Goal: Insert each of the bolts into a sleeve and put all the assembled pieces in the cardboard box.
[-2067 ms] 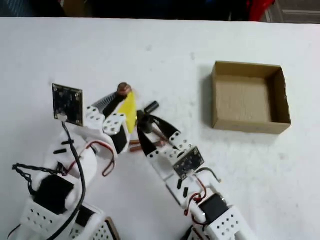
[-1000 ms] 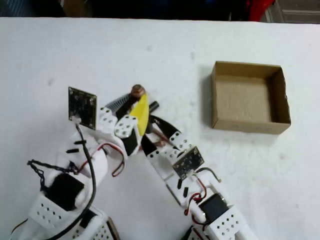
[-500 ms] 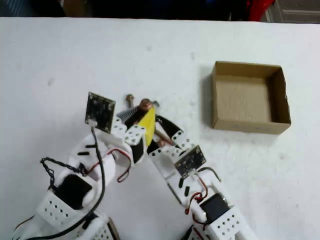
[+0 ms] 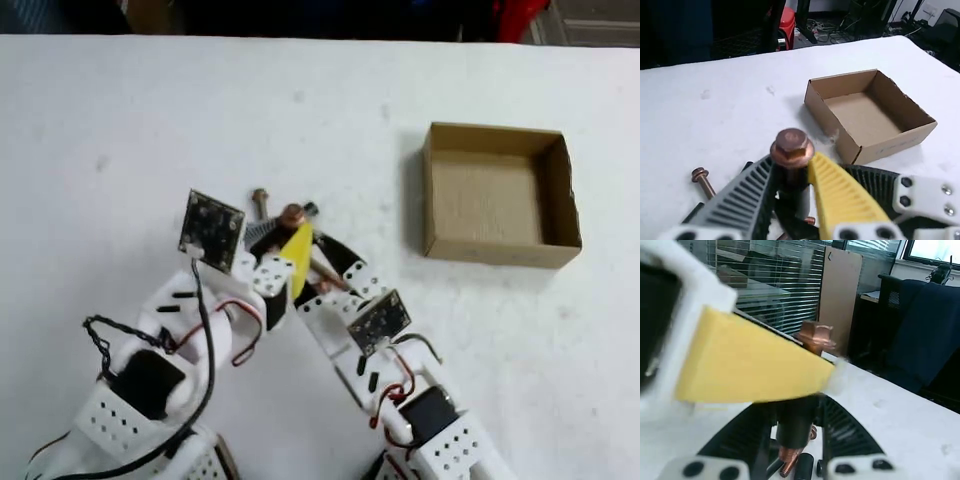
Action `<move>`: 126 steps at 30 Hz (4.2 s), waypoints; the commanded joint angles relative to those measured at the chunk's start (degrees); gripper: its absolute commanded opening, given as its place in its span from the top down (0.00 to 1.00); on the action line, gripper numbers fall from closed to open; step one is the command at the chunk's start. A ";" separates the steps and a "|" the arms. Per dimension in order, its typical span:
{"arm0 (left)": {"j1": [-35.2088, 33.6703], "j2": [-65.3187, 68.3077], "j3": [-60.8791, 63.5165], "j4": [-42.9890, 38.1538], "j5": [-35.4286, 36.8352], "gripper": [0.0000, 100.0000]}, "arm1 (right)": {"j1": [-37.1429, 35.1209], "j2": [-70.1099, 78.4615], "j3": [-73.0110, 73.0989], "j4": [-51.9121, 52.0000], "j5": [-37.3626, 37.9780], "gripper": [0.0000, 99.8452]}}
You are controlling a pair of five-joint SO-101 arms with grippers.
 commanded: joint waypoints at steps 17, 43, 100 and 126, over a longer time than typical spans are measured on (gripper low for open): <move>-8.40 -0.22 -1.58 -4.92 1.41 0.67 | 0.22 -0.75 0.53 1.10 0.53 0.98; -30.37 -5.23 -16.97 33.05 -12.04 0.98 | 8.57 -0.75 0.53 4.79 0.79 0.98; -30.29 -31.60 31.74 36.84 -14.86 0.98 | 22.37 -0.40 -14.59 32.66 0.88 0.98; -30.29 -31.60 31.74 36.84 -14.86 0.98 | 33.54 -0.13 -24.18 48.66 5.36 0.98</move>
